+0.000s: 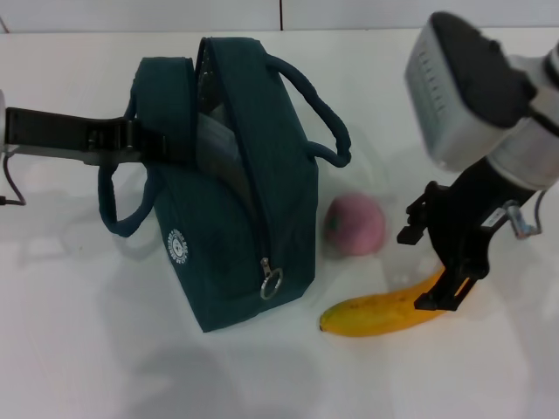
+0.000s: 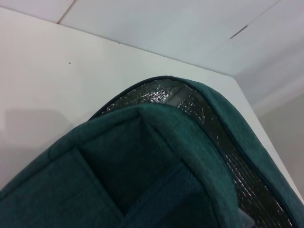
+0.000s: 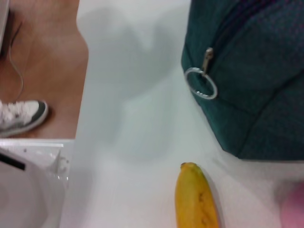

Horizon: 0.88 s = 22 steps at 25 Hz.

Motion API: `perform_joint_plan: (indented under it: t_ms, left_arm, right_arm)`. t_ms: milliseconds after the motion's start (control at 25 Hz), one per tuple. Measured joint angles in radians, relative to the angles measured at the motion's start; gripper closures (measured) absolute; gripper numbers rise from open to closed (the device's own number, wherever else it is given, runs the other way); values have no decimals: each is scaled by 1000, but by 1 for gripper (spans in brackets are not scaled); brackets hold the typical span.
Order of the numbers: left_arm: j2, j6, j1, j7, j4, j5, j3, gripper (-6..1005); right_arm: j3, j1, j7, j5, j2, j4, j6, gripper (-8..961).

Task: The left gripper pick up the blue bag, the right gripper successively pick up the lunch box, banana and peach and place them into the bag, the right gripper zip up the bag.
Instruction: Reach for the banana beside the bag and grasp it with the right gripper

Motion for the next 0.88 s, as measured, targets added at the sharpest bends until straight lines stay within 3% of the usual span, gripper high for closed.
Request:
perform_joint_plan:
  t_ms: [480,880]
  left_arm:
    - [-4,0,4,0,0,0,-1,964]
    - [0,1,-3,0,0,0,2,965]
  right_arm:
    - [-221,5,19,-16,2,19,126,106]
    - [-283,11,23,-16,4,53,181,113]
